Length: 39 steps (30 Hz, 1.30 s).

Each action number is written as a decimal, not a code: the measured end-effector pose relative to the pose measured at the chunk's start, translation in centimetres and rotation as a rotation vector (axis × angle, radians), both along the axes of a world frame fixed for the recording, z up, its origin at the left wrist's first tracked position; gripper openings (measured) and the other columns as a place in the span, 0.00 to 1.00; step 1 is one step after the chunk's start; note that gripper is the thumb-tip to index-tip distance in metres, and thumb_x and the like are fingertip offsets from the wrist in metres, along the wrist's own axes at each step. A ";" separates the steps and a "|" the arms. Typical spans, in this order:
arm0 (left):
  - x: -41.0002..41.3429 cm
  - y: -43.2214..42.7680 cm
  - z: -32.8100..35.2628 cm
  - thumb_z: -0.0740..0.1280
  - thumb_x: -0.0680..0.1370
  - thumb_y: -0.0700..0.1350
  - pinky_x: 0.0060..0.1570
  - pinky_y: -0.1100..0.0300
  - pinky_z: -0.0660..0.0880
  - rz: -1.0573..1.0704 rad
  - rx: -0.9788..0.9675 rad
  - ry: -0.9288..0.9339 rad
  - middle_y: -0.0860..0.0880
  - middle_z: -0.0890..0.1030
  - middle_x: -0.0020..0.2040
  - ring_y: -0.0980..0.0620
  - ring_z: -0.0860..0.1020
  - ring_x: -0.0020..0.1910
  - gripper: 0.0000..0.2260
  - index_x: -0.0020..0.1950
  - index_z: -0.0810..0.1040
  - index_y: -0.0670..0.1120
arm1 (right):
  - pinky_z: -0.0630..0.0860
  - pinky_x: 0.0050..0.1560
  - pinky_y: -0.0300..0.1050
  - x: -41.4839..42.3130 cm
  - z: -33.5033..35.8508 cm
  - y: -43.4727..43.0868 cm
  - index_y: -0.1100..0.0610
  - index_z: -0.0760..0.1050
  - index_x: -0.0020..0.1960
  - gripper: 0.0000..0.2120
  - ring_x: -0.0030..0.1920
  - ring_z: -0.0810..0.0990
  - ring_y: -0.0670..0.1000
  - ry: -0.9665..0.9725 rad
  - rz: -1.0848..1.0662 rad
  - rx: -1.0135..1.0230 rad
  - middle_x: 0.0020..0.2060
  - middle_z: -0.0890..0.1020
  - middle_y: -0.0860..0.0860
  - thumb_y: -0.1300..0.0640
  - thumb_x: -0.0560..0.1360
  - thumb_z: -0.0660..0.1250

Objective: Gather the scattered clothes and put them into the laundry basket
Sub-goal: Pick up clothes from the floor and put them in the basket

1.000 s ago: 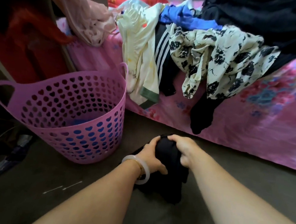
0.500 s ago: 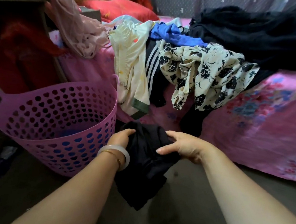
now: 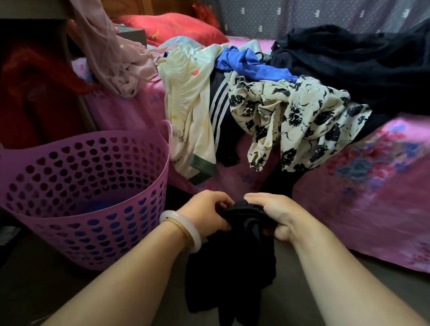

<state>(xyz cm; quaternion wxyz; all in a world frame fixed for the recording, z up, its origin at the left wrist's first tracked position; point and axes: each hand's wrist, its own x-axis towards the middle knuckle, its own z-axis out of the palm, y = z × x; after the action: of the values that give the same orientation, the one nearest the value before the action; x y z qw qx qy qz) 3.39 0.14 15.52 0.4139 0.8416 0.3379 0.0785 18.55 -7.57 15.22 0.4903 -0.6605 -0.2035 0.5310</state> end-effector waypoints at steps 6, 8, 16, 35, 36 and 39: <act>-0.7 0.7 0.8 0.70 0.73 0.33 0.47 0.58 0.78 0.169 -0.195 -0.176 0.46 0.82 0.42 0.49 0.81 0.41 0.09 0.52 0.81 0.42 | 0.72 0.58 0.47 1.2 1.0 -0.5 0.43 0.79 0.56 0.18 0.54 0.77 0.48 -0.405 0.282 0.032 0.52 0.79 0.46 0.36 0.70 0.68; -0.8 0.6 1.1 0.69 0.73 0.31 0.44 0.60 0.78 0.177 -0.203 -0.188 0.47 0.82 0.40 0.50 0.81 0.39 0.10 0.51 0.81 0.43 | 0.72 0.60 0.44 1.2 1.0 -0.9 0.42 0.78 0.59 0.19 0.58 0.77 0.45 -0.447 0.420 0.158 0.56 0.79 0.48 0.46 0.69 0.74; -0.9 1.2 3.2 0.68 0.74 0.35 0.40 0.63 0.79 0.423 -0.345 -0.473 0.48 0.83 0.38 0.52 0.81 0.36 0.10 0.48 0.84 0.47 | 0.74 0.40 0.47 0.4 -1.7 0.3 0.51 0.74 0.33 0.06 0.40 0.79 0.54 -0.982 0.272 0.064 0.33 0.79 0.50 0.57 0.69 0.65; -3.2 2.7 2.2 0.60 0.75 0.52 0.47 0.46 0.77 0.480 0.203 0.017 0.45 0.81 0.40 0.40 0.80 0.44 0.10 0.38 0.77 0.50 | 0.79 0.45 0.50 2.7 3.3 -0.4 0.57 0.77 0.59 0.14 0.41 0.80 0.56 -0.018 -0.161 0.142 0.46 0.81 0.59 0.68 0.77 0.61; -3.4 3.0 2.3 0.61 0.75 0.52 0.47 0.46 0.77 0.501 0.241 -0.002 0.44 0.80 0.40 0.38 0.79 0.44 0.11 0.35 0.76 0.49 | 0.81 0.42 0.49 3.0 2.9 -0.7 0.53 0.76 0.62 0.19 0.42 0.81 0.56 -0.056 -0.124 0.181 0.49 0.82 0.58 0.69 0.76 0.63; -3.6 3.2 2.7 0.60 0.78 0.45 0.43 0.50 0.74 0.571 0.255 -0.132 0.45 0.79 0.41 0.40 0.78 0.43 0.10 0.45 0.80 0.45 | 0.80 0.51 0.43 2.8 2.6 -1.7 0.45 0.72 0.68 0.27 0.53 0.81 0.50 -0.505 0.232 0.199 0.59 0.80 0.52 0.62 0.72 0.72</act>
<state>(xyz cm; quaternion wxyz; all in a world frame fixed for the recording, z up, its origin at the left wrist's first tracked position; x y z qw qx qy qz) -0.24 3.33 18.22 0.2871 0.7510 0.5203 0.2878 21.35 -9.22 17.78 0.4225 -0.6927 -0.4442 0.3799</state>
